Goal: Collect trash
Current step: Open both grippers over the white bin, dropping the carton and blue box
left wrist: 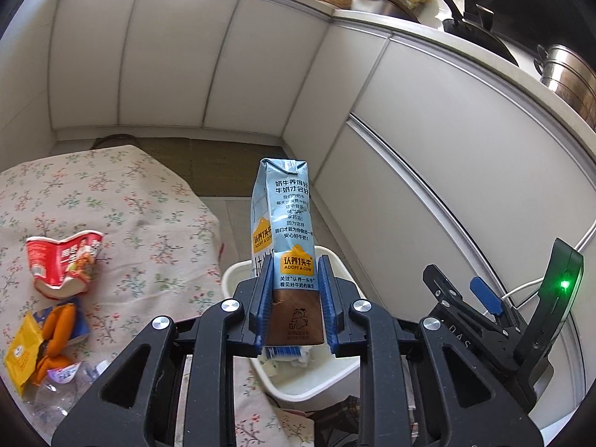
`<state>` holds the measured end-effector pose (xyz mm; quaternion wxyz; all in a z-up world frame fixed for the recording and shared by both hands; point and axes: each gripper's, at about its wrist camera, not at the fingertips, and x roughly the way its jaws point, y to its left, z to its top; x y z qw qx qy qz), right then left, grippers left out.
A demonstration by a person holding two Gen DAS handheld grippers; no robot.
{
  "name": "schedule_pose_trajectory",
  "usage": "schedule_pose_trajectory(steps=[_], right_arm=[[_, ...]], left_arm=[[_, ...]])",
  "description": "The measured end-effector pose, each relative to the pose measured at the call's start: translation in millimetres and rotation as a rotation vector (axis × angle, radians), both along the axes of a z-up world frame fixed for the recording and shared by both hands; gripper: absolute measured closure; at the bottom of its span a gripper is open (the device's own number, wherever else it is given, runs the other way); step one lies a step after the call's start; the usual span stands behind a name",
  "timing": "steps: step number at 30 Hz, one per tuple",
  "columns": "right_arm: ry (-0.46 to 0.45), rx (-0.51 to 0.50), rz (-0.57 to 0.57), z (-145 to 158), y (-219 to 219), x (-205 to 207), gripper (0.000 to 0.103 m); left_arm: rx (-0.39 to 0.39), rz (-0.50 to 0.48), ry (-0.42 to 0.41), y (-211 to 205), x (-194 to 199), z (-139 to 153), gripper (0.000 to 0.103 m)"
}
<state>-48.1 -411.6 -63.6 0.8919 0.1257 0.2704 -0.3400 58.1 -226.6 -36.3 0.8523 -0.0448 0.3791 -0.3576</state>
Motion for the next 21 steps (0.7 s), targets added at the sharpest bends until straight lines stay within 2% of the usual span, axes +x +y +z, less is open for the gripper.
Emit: schedule_pose_trajectory(steps=[6,15,21], right_arm=[[-0.003,0.045,-0.103,-1,-24,-12,0.009],[0.005,0.054,-0.166,-5,-39,-20,0.009],[0.008,0.055,-0.182,-7,-41,-22,0.007]], left_arm=[[0.008,-0.064,0.047,-33,1,-11,0.080],[0.051,-0.137,0.080,-76,-1,-28,0.079],[0.070,-0.114,0.088,-73,2,-34,0.061]])
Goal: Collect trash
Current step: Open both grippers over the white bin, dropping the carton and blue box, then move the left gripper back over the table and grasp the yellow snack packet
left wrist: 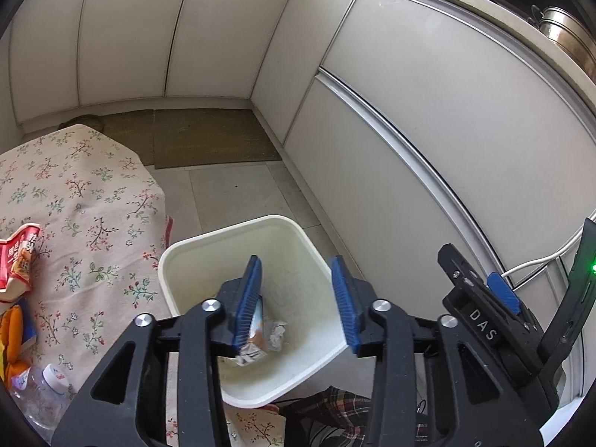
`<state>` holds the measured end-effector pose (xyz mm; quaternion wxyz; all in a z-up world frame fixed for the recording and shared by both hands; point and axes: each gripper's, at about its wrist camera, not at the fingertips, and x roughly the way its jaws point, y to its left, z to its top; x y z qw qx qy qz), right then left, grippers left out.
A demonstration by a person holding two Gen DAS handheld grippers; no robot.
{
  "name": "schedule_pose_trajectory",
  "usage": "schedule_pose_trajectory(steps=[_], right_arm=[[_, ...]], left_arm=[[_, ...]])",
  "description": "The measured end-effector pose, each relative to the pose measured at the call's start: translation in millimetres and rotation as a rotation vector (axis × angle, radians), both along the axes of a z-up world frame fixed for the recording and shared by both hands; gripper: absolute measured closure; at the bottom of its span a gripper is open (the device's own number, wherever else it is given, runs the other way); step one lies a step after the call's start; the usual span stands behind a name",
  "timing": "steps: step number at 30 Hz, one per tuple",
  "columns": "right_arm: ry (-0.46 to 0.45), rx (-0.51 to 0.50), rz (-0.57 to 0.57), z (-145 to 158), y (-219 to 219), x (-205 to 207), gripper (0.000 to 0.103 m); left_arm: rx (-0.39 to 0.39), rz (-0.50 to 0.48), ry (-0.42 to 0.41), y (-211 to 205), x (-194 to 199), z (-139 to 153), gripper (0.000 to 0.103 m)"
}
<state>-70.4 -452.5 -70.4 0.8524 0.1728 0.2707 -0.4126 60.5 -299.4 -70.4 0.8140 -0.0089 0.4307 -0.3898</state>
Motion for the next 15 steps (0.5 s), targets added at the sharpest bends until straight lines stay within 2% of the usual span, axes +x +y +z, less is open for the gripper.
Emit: schedule_pose_trajectory(steps=[7,15], right_arm=[[0.017,-0.004,0.038,-3,8,9,0.007],[0.039,-0.026,0.109,-3,28,23,0.007]], left_arm=[[0.050,0.064,-0.047,18,2,-1,0.034],[0.106,0.168,-0.039,53,14,-10,0.021]])
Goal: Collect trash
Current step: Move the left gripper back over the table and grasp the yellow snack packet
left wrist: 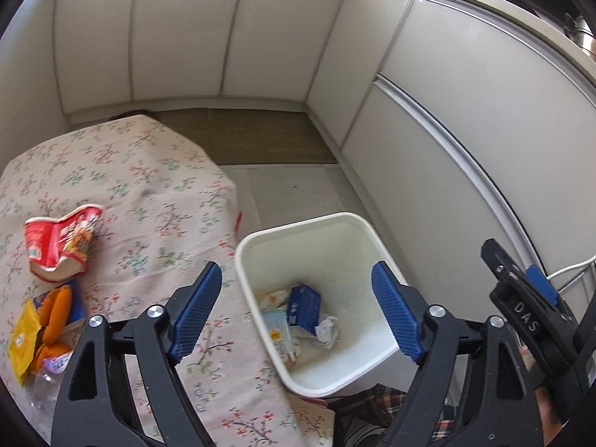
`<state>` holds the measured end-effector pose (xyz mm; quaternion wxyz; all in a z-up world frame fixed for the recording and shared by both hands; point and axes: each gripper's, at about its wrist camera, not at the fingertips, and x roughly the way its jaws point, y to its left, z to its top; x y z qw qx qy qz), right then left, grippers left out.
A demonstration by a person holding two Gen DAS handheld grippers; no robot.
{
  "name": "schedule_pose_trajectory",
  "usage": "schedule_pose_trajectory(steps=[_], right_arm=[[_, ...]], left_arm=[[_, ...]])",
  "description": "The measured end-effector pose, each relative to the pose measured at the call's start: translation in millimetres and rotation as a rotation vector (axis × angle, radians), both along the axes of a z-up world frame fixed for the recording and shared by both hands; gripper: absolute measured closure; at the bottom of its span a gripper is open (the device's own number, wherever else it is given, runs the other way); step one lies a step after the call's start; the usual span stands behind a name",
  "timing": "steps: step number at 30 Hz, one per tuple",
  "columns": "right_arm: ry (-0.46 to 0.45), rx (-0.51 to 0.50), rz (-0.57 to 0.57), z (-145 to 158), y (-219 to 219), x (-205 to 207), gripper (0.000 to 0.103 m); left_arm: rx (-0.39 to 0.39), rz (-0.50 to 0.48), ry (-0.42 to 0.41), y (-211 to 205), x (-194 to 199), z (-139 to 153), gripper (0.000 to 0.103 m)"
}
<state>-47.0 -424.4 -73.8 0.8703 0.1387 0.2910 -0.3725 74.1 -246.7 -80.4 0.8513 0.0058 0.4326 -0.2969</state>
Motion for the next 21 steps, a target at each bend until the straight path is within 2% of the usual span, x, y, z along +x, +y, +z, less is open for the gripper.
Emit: schedule_pose_trajectory(steps=[3,7,13,21], right_arm=[[0.022,0.009,0.060,-4,13,13,0.007],[0.045,0.000,0.138,-6,33,27,0.007],[0.108,-0.009,0.273,-14,68,53,0.007],[0.153,-0.028,0.388,-20,109,77,0.007]], left_arm=[[0.036,0.046,0.001,18,4,-4,0.015],[0.099,0.101,0.018,47,13,-15,0.012],[0.180,0.178,0.068,99,35,-34,0.012],[0.296,0.273,0.148,190,69,-49,0.012]])
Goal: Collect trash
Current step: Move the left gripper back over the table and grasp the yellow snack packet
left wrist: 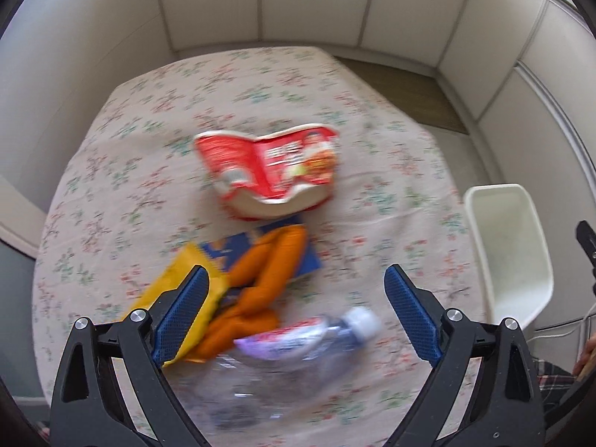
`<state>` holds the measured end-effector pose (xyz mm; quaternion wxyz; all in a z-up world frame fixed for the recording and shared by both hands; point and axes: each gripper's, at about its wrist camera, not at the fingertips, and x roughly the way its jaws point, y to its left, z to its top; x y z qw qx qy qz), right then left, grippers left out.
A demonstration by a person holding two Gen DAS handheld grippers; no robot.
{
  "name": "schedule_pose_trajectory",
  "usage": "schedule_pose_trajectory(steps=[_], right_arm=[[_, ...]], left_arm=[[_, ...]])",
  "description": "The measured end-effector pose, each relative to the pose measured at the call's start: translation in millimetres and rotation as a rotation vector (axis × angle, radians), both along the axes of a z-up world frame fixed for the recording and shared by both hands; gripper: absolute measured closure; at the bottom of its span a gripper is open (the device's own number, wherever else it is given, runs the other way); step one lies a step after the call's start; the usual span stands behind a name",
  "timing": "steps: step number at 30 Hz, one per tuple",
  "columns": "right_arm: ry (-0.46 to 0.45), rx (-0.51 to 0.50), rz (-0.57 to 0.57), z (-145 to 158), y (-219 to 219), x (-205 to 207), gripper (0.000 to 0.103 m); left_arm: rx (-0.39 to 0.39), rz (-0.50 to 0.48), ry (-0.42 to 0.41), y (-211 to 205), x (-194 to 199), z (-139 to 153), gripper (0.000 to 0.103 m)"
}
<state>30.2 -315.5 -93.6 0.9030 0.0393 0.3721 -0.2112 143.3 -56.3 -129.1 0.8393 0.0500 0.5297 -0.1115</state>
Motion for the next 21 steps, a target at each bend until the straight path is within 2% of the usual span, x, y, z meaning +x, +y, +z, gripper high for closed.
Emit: schedule_pose_trajectory(steps=[5,11,14,19,21], right_arm=[[0.027,0.012,0.050,-5,18,13,0.007],[0.071,0.054,0.098,-15,37,30,0.007],[0.100,0.114,0.126,-23,46,41,0.007],[0.110,0.271,0.219,-34,61,56,0.007],[0.141,0.323,0.249,-42,69,63,0.007]], left_arm=[[-0.011,0.040,0.148,51,18,-20,0.012],[-0.038,0.087,0.241,90,27,-43,0.012],[-0.065,0.073,0.278,98,27,-52,0.012],[-0.077,0.057,0.328,105,27,-69,0.012],[-0.085,0.051,0.323,109,26,-71,0.013]])
